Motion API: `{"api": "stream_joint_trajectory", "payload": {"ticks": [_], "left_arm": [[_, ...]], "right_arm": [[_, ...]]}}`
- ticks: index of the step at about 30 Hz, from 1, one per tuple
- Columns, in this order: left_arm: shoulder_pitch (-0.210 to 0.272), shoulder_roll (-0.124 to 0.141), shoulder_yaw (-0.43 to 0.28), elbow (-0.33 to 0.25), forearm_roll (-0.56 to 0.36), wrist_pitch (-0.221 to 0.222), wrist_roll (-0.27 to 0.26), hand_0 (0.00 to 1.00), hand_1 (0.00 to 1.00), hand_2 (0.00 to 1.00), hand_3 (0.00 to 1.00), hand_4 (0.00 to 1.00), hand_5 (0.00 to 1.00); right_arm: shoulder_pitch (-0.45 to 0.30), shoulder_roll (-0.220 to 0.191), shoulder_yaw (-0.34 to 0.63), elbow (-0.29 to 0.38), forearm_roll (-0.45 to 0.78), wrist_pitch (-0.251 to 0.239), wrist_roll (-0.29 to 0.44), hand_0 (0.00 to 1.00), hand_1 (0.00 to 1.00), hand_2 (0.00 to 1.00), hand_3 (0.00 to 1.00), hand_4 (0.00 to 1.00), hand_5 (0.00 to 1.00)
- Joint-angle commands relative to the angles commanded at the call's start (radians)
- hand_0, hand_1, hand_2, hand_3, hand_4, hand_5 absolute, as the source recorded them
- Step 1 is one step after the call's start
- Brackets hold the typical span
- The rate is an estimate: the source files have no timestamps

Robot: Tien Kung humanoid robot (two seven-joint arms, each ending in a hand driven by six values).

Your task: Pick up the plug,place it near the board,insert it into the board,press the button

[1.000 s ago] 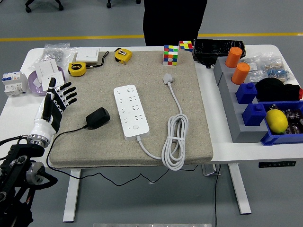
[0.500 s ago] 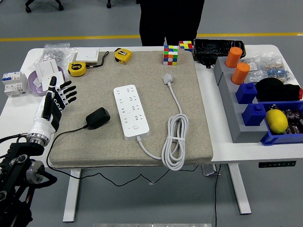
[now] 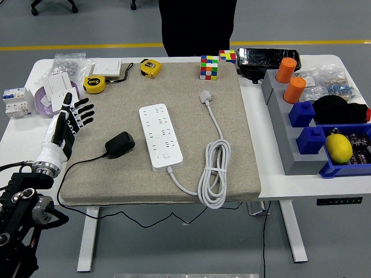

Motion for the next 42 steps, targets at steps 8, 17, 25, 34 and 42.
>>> {"api": "stream_joint_trajectory", "payload": {"ticks": [8, 17, 25, 34, 42], "left_arm": [[0.003, 0.012, -0.001, -0.037, 0.188, 0.019, 0.006, 0.827, 0.848, 0.801, 0.787, 0.998, 0.835], [-0.007, 0.037, 0.026, -0.120, 0.567, 0.076, 0.015, 0.949, 0.983, 0.903, 0.869, 0.998, 0.510], [-0.023, 0.055, 0.116, -0.117, 0.869, 0.084, 0.024, 0.956, 0.981, 0.894, 0.870, 0.998, 0.478], [-0.049, 0.060, 0.184, -0.079, 0.920, 0.083, 0.036, 0.963, 0.985, 0.898, 0.878, 0.998, 0.461], [-0.063, 0.054, 0.220, -0.023, 0.921, 0.067, 0.052, 0.998, 0.998, 0.998, 0.998, 0.998, 0.500]], "right_arm": [[-0.001, -0.002, -0.002, 0.000, -0.002, 0.000, -0.001, 0.825, 0.750, 0.747, 0.786, 0.998, 0.923], [-0.001, -0.004, -0.005, 0.000, -0.001, 0.001, 0.000, 0.825, 0.750, 0.747, 0.786, 0.998, 0.922], [-0.002, -0.005, -0.008, 0.000, -0.001, 0.001, -0.001, 0.825, 0.750, 0.747, 0.785, 0.998, 0.920], [0.001, -0.005, -0.005, 0.000, 0.000, 0.000, -0.002, 0.825, 0.750, 0.747, 0.785, 0.998, 0.921], [0.002, -0.003, -0.007, 0.000, 0.003, 0.000, -0.001, 0.823, 0.750, 0.747, 0.785, 0.998, 0.919]]}}
